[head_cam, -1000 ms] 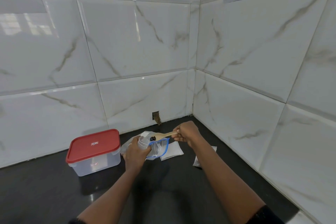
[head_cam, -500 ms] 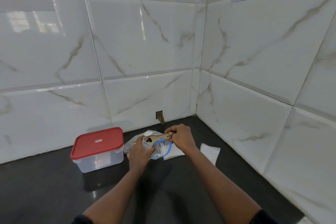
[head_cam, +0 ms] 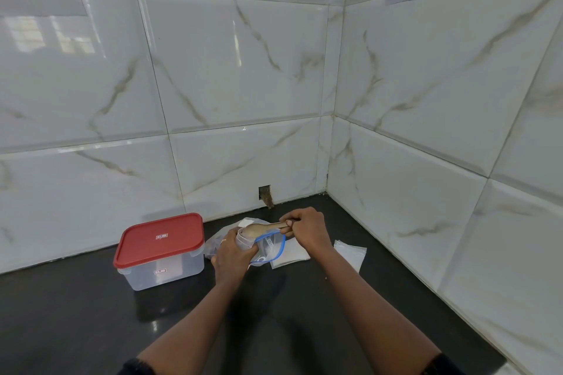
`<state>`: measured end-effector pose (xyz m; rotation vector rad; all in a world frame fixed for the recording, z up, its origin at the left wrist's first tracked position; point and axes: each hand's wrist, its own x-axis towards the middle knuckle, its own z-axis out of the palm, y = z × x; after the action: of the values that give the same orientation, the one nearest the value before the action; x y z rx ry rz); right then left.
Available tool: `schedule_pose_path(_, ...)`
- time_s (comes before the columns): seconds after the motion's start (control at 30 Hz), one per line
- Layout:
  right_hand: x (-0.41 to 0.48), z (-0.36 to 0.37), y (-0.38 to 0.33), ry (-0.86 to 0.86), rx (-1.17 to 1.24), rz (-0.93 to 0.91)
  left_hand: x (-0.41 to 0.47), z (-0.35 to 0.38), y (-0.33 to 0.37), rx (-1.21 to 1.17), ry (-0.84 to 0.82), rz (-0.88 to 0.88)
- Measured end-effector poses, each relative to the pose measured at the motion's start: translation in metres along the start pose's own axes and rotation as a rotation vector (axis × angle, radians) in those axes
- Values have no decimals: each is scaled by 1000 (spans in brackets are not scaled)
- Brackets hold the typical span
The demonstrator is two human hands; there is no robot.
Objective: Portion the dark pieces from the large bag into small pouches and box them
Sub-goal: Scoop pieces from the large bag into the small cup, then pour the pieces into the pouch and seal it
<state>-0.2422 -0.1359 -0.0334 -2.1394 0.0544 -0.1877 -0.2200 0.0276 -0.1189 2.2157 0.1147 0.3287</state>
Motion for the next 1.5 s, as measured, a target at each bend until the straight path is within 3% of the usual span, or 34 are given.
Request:
schedule_pose_path(0.3,18,-15,18,153,160,305,-2,-4,1,-12,2,-7)
schedule_pose_path(0.43,22,-6,27,90,-32,425,-5,-6,0,-25,6,-15)
schedule_pose_path(0.53,19,14,31,21,15,459,-6,-7,-3,-20,-3,4)
schedule_pose_path(0.73,-1,67,41,38,23,315,-11,-15,-10,-44,10,3)
schedule_pose_path(0.9,-23,94,45,-181,-183,208,-13,-22,-18,-52,-21,6)
schedule_pose_path(1.03,-38,100,56,-262,-350,77,-24,-20,-26,-5,-129,8)
schedule_pose_path(1.17,-43,95,63,-326,-406,67,-29,-16,-32,-89,-130,25)
schedule_pose_path(1.33,-40,71,66,-57,-398,36,-22,-21,-16,-318,-66,1)
schedule_pose_path(1.43,-37,57,57,158,-165,-108,-13,-22,10,-502,-63,-76)
schedule_pose_path(1.5,-36,49,43,152,17,-165,-10,-20,30,-553,-57,-55)
